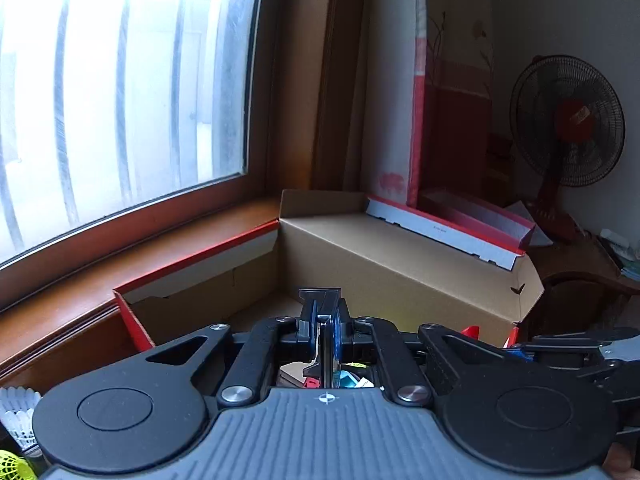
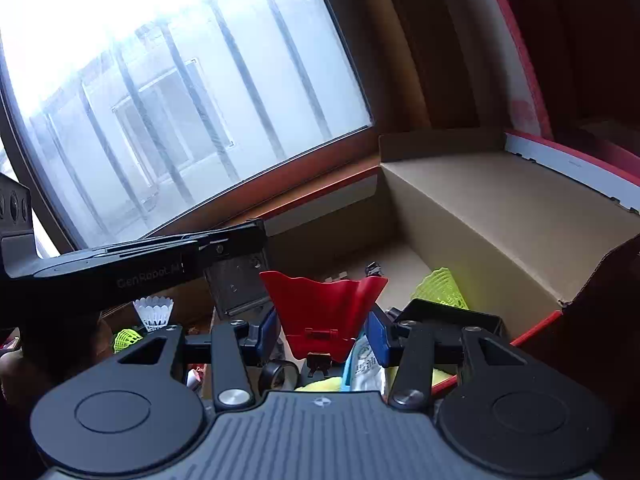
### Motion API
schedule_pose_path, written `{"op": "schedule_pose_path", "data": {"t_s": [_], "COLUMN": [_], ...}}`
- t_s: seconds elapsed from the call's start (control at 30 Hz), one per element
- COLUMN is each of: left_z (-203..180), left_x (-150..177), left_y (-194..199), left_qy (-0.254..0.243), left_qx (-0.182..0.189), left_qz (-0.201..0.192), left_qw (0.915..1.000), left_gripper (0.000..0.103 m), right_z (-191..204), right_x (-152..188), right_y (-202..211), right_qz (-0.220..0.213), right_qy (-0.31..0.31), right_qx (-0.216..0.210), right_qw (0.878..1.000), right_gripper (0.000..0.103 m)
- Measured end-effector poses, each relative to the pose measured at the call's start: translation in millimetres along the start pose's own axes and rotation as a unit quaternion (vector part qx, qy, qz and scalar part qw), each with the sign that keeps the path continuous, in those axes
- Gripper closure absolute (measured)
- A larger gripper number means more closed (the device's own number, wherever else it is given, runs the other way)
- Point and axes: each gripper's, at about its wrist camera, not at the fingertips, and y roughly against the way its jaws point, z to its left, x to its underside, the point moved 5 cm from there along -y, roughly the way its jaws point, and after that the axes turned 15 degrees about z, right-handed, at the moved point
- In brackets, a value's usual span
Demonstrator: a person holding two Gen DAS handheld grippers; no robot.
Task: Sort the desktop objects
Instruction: 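Carry red cone stand with right tool while left tool carries dark stand to box, then open right tool over box while left tool releases dark stand inside, then bring both tools back over the object pile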
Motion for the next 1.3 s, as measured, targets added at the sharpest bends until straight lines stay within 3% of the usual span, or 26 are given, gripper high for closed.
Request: {"op": "schedule_pose_path", "data": {"t_s": [0.2, 0.3, 0.4, 0.47, 0.6, 0.8, 0.93, 1.3], "left_z": [1.5, 2.8, 5.5, 8.2, 16.3, 35.2, 52.9, 129.5], "left_x": [0.5, 2.3, 7.2, 12.6, 26.6, 52.6, 77.6, 172.7], "left_y": [-18.2, -19.0, -14.1, -8.1, 11.4, 52.6, 81.4, 162.3], "left_qy": [0.002, 0.003, 0.011, 0.017, 0.033, 0.063, 0.087, 0.169], "left_qx": [-0.005, -0.008, -0.011, -0.013, -0.026, -0.063, -0.09, -0.174], "left_qz": [0.017, 0.019, 0.018, 0.018, 0.013, -0.004, -0.005, 0.023], "left_qw": [0.9998, 0.9998, 0.9997, 0.9996, 0.9991, 0.996, 0.9921, 0.9698], "left_gripper": [0.081, 0.065, 0.052, 0.045, 0.033, 0.022, 0.021, 0.015], "right_z": [-17.7, -22.9, -24.9, -24.6, -21.1, -6.4, 17.3, 134.4], "right_x": [-4.6, -6.9, -8.5, -8.1, -4.9, -3.4, 1.3, 36.3], "right_y": [-12.2, -17.2, -21.1, -21.9, -18.1, -9.0, -8.0, -21.4], "right_qz": [0.006, 0.008, 0.008, 0.009, 0.004, -0.005, -0.003, 0.024], "right_qy": [-0.019, -0.026, -0.032, -0.034, -0.036, -0.023, -0.003, 0.079], "right_qx": [0.017, 0.02, 0.018, 0.017, 0.02, 0.019, 0.007, -0.051], "right_qw": [1.0, 0.999, 0.999, 0.999, 0.999, 1.0, 1.0, 0.995], "right_gripper": [0.053, 0.052, 0.043, 0.032, 0.028, 0.025, 0.025, 0.024]}}
